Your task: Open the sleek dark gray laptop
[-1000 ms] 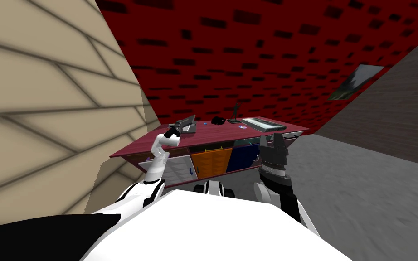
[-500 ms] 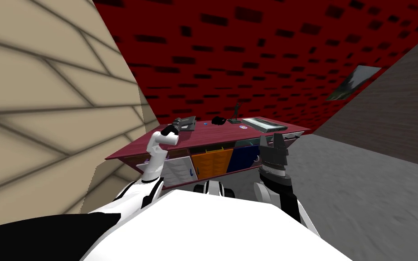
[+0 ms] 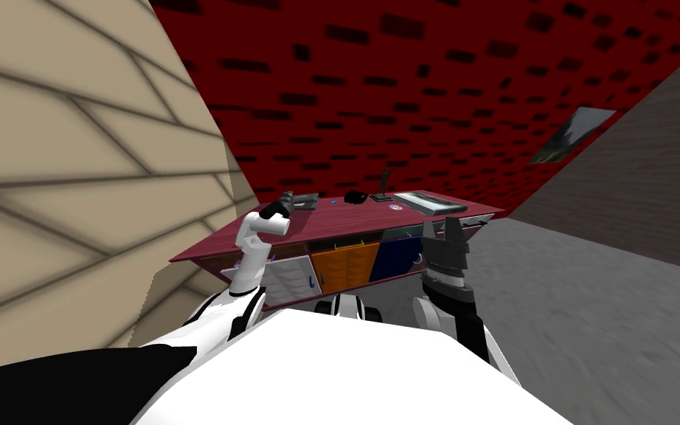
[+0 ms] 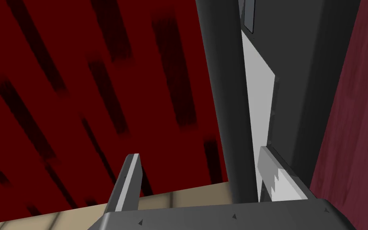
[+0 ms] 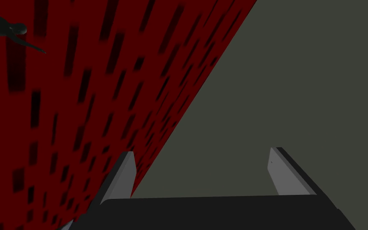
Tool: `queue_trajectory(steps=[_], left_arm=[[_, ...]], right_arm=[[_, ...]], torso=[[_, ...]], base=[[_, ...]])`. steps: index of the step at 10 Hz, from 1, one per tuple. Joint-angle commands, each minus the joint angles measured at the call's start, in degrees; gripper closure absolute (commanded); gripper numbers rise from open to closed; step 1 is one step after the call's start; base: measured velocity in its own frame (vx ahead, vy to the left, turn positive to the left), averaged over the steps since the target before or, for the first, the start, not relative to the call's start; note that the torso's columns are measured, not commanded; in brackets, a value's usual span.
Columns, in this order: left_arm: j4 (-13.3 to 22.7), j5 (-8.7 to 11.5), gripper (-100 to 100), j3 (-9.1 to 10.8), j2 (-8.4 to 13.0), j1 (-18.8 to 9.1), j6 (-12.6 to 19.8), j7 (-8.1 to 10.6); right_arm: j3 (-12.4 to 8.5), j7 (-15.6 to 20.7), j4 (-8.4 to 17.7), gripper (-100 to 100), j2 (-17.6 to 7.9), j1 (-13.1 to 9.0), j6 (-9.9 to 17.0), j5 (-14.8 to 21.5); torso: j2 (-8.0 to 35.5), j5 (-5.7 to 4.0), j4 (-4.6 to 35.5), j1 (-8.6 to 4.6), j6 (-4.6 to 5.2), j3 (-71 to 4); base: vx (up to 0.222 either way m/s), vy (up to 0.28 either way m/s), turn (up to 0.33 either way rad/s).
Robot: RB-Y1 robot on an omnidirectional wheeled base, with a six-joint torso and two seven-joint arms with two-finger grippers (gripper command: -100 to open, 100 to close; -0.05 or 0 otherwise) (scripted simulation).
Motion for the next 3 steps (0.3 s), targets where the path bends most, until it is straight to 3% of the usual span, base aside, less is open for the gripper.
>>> queue_trajectory(steps=[1, 3], left_arm=[[0.02, 0.01, 0, 0.01, -0.02, 0.00, 0.01, 0.03], [0.04, 0.03, 0, 0.00, -0.05, 0.02, 0.04, 0.07]], right_arm=[[0.00, 0.00, 0.00, 0, 0.00, 0.00, 0.00, 0.00], [0.00, 0.00, 0.00, 0, 0.00, 0.00, 0.00, 0.00]], torso=[[0.00, -0.02, 0.01, 0.00, -0.01, 0.00], [-0.01, -0.03, 0.02, -0.01, 0.01, -0.01]], base=[[0.000, 0.000, 0.000], [0.000, 0.000, 0.000]])
